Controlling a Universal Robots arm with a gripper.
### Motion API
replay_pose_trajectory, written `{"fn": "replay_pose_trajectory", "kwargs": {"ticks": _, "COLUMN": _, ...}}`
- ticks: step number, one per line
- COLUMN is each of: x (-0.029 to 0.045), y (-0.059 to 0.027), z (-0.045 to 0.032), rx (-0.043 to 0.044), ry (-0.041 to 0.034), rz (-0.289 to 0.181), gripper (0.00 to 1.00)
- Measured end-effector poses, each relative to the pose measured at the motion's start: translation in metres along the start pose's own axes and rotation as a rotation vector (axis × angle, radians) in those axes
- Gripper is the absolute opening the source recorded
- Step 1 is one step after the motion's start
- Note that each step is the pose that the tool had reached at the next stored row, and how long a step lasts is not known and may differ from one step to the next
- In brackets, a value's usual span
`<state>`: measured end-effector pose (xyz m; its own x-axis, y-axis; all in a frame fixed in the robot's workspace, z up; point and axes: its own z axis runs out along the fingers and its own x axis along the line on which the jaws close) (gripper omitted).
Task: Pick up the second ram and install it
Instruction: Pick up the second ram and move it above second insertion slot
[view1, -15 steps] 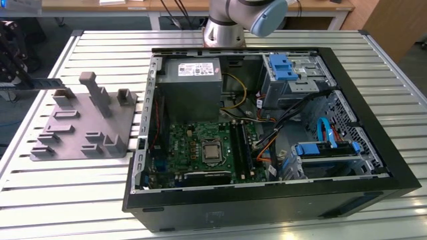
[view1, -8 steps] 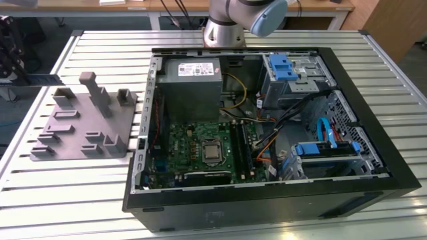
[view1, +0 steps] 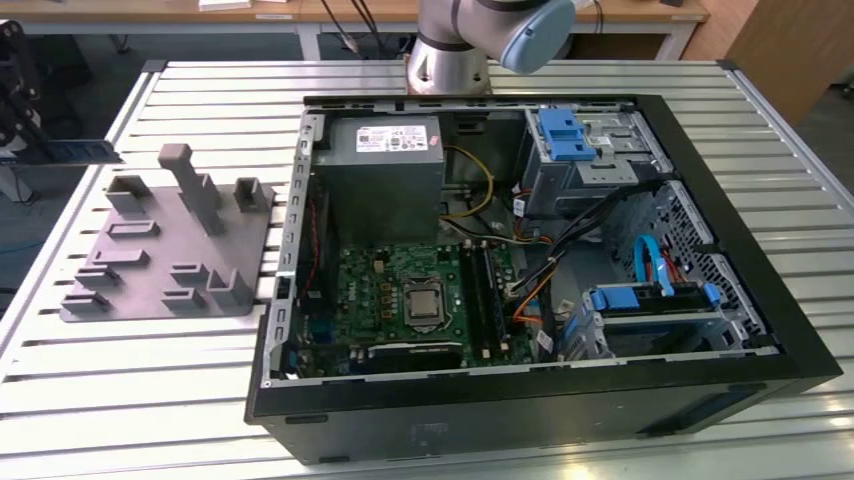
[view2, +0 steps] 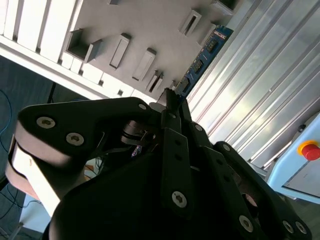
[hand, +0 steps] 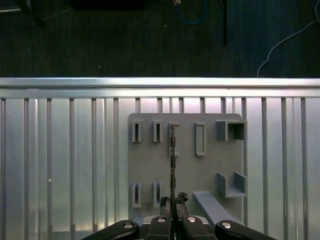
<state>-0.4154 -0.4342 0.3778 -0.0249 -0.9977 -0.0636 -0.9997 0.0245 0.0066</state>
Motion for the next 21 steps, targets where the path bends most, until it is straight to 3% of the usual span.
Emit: {"fn": "replay_pose_trajectory", "kwargs": {"ticks": 21, "x": -0.0015, "y": 0.0002, "z": -0.0242, "rx": -0.0003, "ry": -0.0004, "rz": 0.0, "gripper": 0.14}}
